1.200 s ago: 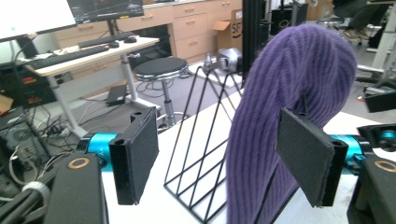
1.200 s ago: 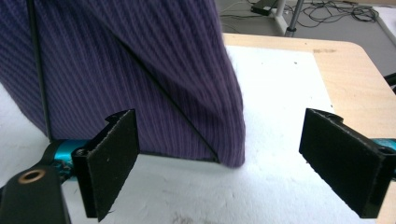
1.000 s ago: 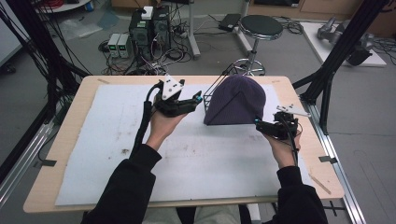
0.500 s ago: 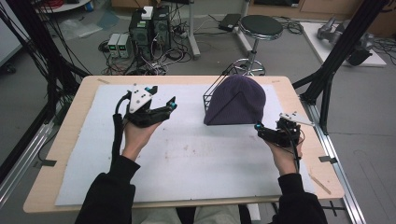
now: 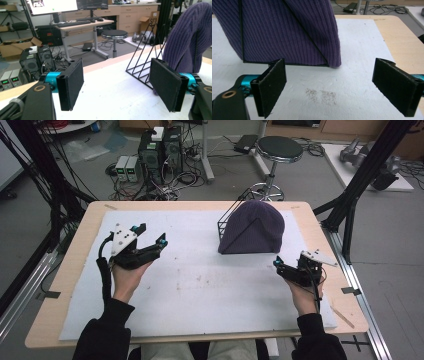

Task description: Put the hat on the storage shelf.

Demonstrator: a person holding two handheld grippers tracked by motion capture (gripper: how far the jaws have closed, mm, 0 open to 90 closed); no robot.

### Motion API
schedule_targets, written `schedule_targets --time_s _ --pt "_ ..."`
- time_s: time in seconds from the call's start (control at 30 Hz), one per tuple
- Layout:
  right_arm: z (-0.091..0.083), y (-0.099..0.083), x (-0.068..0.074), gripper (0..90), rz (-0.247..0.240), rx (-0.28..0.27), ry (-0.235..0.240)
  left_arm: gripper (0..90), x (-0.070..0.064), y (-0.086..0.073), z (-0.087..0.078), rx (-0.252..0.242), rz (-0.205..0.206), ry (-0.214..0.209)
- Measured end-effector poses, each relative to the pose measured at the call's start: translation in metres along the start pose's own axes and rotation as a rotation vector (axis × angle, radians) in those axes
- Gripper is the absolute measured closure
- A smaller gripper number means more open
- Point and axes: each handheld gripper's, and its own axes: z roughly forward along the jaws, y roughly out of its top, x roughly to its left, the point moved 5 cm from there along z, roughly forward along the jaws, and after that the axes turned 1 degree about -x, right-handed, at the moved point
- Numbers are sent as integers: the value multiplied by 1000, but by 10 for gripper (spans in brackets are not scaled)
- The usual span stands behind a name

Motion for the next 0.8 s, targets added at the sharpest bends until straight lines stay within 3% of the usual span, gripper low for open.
schedule_targets --time_s 0.17,0.5,0.67,0.8 --pt "-3 -4 -1 115 2 -14 -5 273 8 -12 -10 11 -8 27" --pt "-6 -9 -2 115 18 -58 -20 258 20 -43 -30 -11 -27 99" --pt "-12 -11 0 115 17 -132 -48 258 26 -59 -40 -24 -51 147" --pt "-18 -10 1 115 6 -208 -68 258 34 -68 -54 -35 -52 213"
